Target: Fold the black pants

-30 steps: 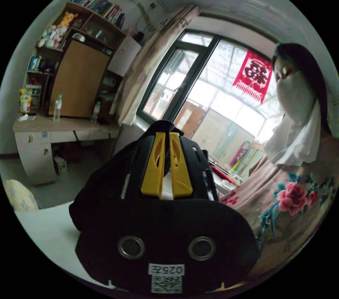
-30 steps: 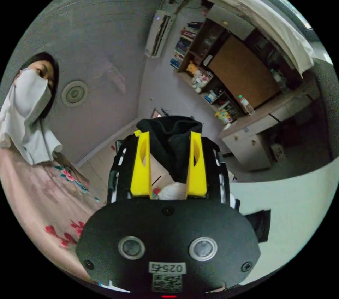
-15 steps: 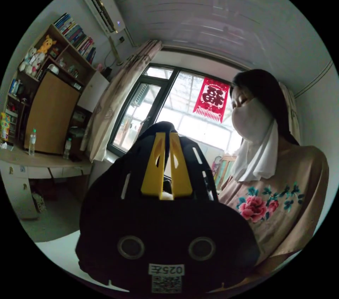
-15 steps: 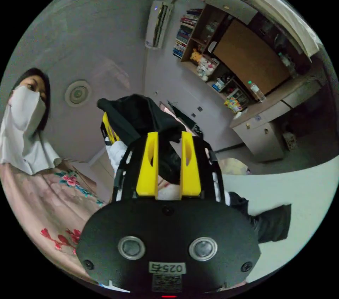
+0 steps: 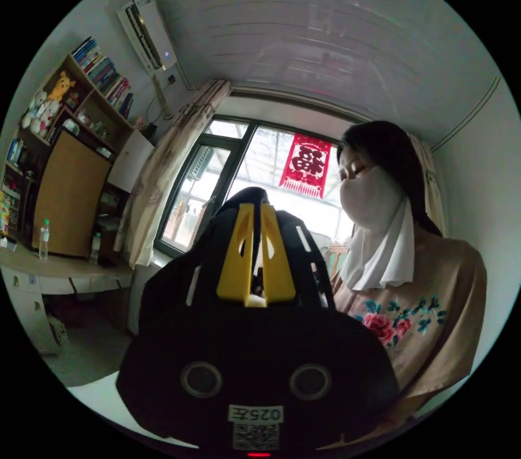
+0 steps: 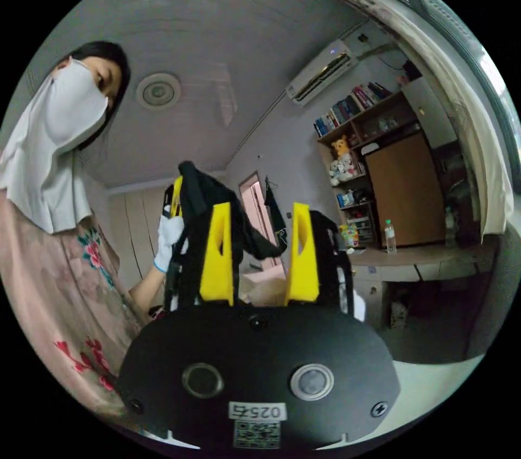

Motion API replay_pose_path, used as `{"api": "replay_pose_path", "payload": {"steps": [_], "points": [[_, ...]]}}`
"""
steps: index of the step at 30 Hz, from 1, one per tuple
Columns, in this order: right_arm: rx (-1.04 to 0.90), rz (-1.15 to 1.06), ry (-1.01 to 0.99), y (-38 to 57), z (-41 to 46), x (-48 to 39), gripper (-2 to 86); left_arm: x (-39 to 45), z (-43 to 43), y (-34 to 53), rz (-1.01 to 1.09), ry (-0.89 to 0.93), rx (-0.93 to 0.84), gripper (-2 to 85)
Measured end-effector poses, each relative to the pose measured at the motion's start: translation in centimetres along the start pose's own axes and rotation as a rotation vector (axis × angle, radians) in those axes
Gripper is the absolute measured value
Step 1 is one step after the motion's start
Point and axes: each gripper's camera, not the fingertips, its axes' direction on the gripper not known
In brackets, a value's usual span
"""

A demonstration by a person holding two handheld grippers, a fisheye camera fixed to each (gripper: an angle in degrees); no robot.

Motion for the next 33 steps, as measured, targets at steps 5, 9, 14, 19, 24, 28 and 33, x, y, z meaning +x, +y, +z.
{"api": "replay_pose_path", "payload": {"steps": [5, 9, 14, 19, 24, 28, 33], "points": [[0.124, 0.217, -0.083, 4.8, -0.5, -1.0, 18.6, 2.3, 1.4, -3.7, 0.042, 0.103, -0.052, -1.6], [0.204, 0.186, -0.129, 3.6, -1.7, -2.3, 17.0, 3.7, 2.1, -5.6, 0.049, 0.195, -0.078, -1.6], [0.29, 0.06, -0.13, 0.3, -5.9, -5.7, 12.1, 4.9, 1.7, -6.8, 0.053, 0.234, -0.066, -1.6], [0.239, -0.048, -0.16, -2.9, -8.6, -7.1, 12.4, 5.0, 0.9, -7.2, 0.007, 0.365, -0.037, -1.6], [0.242, -0.208, -0.177, -6.3, -10.9, -9.8, 15.5, 4.4, 0.6, -7.3, -0.073, 0.462, -0.052, -1.6], [0.144, -0.32, -0.267, -8.4, -12.1, -11.7, 6.5, 4.7, 0.6, -7.5, -0.083, 0.517, -0.061, -1.6], [0.137, -0.29, -0.309, -12.6, -15.4, -14.4, 0.1, 4.5, -1.0, -7.2, -0.06, 0.435, -0.072, -1.6]]}}
